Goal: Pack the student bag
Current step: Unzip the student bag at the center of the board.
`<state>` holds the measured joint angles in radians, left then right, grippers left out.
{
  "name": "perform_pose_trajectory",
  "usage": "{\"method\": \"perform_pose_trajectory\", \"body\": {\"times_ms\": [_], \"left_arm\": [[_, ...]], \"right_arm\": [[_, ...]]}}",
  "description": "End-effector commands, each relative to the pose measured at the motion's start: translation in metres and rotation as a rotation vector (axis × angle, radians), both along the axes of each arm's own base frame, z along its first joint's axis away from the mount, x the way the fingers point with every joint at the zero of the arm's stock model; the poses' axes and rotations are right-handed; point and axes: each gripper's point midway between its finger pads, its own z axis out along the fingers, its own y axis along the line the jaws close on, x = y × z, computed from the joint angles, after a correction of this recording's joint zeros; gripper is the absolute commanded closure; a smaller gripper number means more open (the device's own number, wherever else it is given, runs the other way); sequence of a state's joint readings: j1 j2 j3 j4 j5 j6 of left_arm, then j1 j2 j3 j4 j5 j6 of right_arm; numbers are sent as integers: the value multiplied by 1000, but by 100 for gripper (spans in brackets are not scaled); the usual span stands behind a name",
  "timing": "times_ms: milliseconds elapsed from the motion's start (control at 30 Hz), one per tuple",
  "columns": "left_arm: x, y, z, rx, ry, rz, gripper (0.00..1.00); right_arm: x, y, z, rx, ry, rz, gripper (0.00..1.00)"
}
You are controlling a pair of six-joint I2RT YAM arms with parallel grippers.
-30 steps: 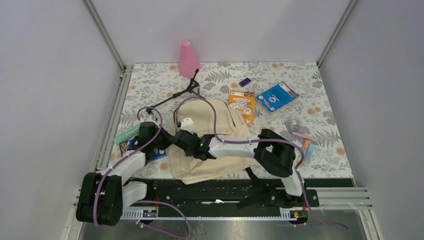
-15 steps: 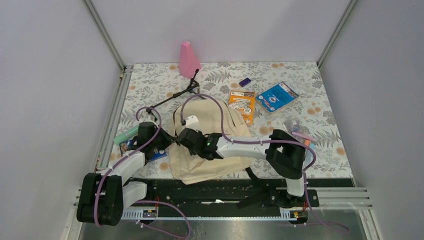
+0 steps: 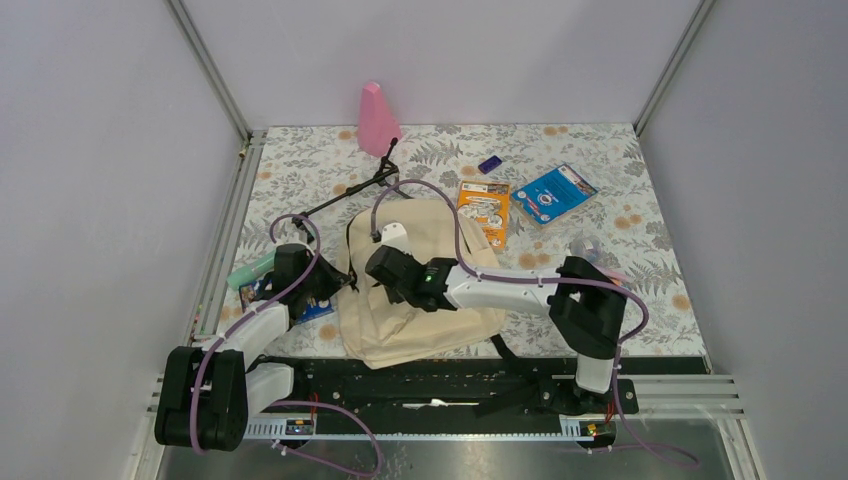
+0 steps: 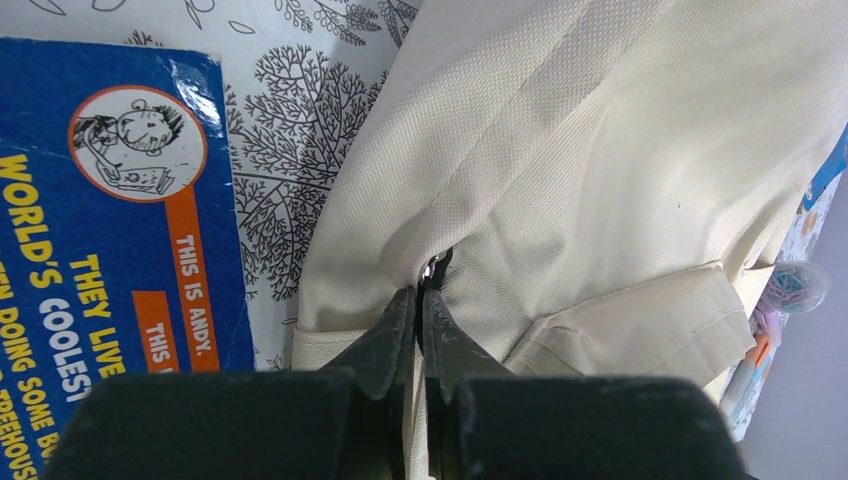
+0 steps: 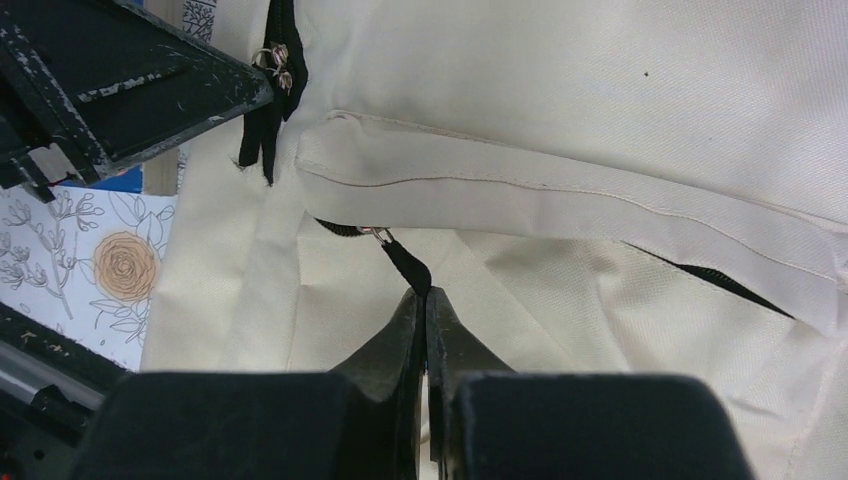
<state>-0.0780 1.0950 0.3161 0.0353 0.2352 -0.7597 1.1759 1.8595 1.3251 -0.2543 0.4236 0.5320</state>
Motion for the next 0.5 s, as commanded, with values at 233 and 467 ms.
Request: {"method": "perform_pose_trajectory", "body": {"times_ms": [233, 467], "left_arm": [[10, 15, 1, 45, -18, 48, 100], [10, 16, 1, 45, -18, 51, 100]], "right_arm": [[9, -30, 26, 21, -10, -36, 100], [15, -42, 20, 6, 1, -57, 100]]}}
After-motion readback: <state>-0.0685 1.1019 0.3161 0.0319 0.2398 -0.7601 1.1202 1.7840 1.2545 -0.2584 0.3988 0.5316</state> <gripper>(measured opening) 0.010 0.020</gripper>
